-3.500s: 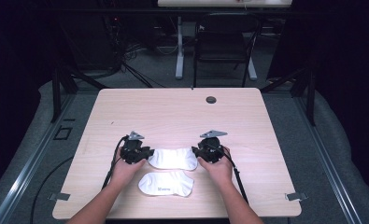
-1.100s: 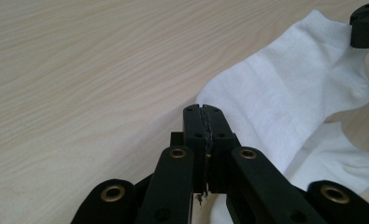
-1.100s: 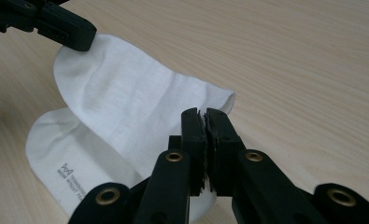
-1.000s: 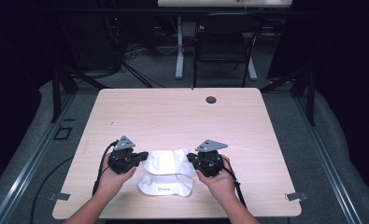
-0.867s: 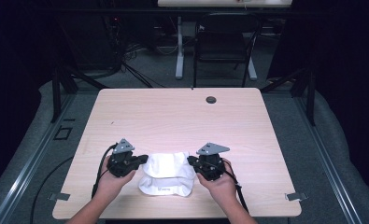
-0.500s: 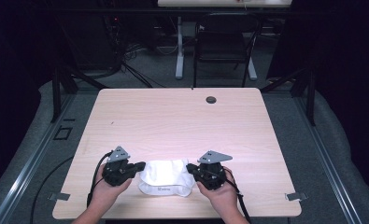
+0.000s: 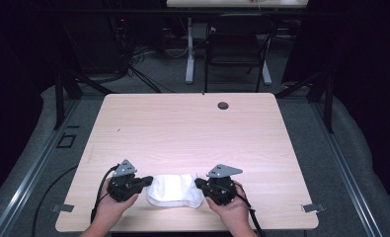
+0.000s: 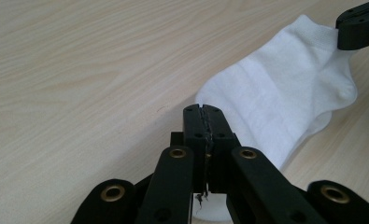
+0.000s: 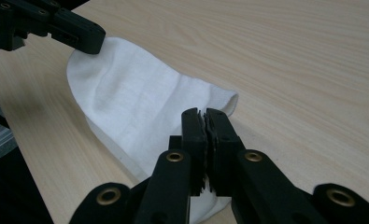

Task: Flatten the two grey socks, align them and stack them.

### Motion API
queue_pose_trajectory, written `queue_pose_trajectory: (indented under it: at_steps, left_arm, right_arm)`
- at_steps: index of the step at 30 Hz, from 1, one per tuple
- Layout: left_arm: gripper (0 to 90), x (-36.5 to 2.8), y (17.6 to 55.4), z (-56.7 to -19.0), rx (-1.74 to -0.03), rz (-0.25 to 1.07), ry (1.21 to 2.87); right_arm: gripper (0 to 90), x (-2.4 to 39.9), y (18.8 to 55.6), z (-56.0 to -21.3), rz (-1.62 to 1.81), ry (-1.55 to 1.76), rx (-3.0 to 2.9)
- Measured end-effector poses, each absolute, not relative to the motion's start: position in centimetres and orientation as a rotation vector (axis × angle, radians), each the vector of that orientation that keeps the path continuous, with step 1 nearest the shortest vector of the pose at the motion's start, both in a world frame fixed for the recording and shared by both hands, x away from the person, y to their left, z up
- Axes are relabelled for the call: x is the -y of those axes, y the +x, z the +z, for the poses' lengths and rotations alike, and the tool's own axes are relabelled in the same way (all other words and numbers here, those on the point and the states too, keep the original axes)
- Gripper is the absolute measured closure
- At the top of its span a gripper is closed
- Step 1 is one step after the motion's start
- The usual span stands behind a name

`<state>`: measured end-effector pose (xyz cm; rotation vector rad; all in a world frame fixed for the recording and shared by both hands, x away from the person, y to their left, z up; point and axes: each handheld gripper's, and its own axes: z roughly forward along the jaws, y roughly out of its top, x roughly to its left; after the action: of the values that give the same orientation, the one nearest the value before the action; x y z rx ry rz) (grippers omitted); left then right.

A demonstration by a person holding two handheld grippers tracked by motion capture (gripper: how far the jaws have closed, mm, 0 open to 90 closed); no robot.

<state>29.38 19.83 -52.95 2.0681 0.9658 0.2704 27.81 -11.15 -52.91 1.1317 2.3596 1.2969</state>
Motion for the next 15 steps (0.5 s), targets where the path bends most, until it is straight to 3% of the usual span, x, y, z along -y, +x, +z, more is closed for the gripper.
queue_pose_trajectory:
  at_steps: [15]
  left_arm:
    - [89.7, -20.1, 29.3, -53.9, -0.992, 0.253, 2.1]
  right_arm:
    - [87.1, 10.8, 27.8, -54.0, 1.263, 1.138, -2.407]
